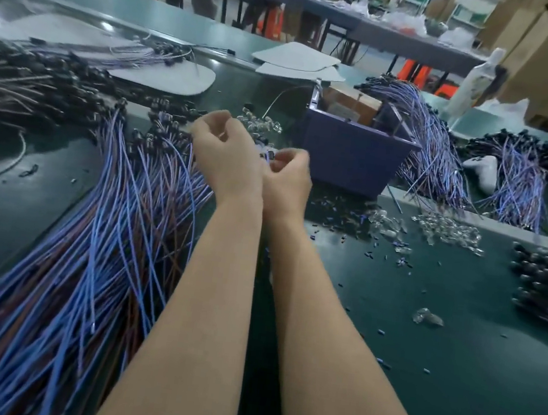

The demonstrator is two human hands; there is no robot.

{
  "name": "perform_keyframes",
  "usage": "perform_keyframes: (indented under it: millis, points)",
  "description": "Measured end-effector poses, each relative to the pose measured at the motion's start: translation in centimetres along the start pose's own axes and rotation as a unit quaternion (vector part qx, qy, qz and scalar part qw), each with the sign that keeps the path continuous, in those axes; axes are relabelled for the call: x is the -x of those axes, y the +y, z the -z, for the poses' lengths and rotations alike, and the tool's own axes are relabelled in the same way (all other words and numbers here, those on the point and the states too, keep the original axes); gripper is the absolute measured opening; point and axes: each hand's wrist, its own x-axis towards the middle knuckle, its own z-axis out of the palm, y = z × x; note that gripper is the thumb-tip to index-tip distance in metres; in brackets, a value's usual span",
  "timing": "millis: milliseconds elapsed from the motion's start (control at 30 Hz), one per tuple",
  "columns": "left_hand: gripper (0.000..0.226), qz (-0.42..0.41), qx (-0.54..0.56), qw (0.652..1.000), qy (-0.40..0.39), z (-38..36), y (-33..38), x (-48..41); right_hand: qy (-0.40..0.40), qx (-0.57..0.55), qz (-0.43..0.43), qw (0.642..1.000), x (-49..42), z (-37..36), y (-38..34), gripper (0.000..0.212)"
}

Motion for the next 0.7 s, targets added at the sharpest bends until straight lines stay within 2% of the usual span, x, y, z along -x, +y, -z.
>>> perform_keyframes:
  millis: [100,200,267,333,400,467,533,600,700]
  points:
    - [0.012,-0.069,-0.170,0.973,-0.139,-0.8,0.2,0.8,-0.017,-0.118,0.002,0.993,0.0,3.3,-1.4,0.042]
    - [0.032,-0.088,-0.275,0.905,-0.312,-2.3,0.6,2.5,-0.048,-0.212,0.001,0.976,0.1,7.8,-2.1,0.026]
    - [0.040,-0.095,-0.299,0.869,-0.383,-3.4,0.8,4.2,-0.044,-0.298,-0.012,0.953,0.6,10.9,-1.8,0.016]
    - [0.043,-0.056,-0.285,0.848,-0.443,-4.5,0.6,5.7,0.016,-0.344,-0.013,0.939,0.9,13.8,-1.1,0.010]
    - [0.040,-0.019,-0.286,0.814,-0.504,-5.3,-0.1,7.1,0.122,-0.387,0.000,0.914,1.0,16.3,0.0,0.013]
    - [0.032,-0.041,-0.313,0.771,-0.553,-5.7,-1.1,8.1,0.222,-0.431,0.013,0.875,0.9,18.0,1.2,0.016]
    - [0.026,-0.079,-0.325,0.754,-0.566,-6.1,-2.4,9.1,0.264,-0.437,0.008,0.860,0.7,18.8,2.6,0.015]
    - [0.024,-0.107,-0.327,0.763,-0.547,-6.5,-3.7,9.8,0.234,-0.380,-0.018,0.895,0.7,18.6,4.1,0.015]
    - [0.022,-0.158,-0.346,0.783,-0.493,-7.0,-5.0,10.3,0.121,-0.220,-0.021,0.968,0.8,17.6,5.8,0.018]
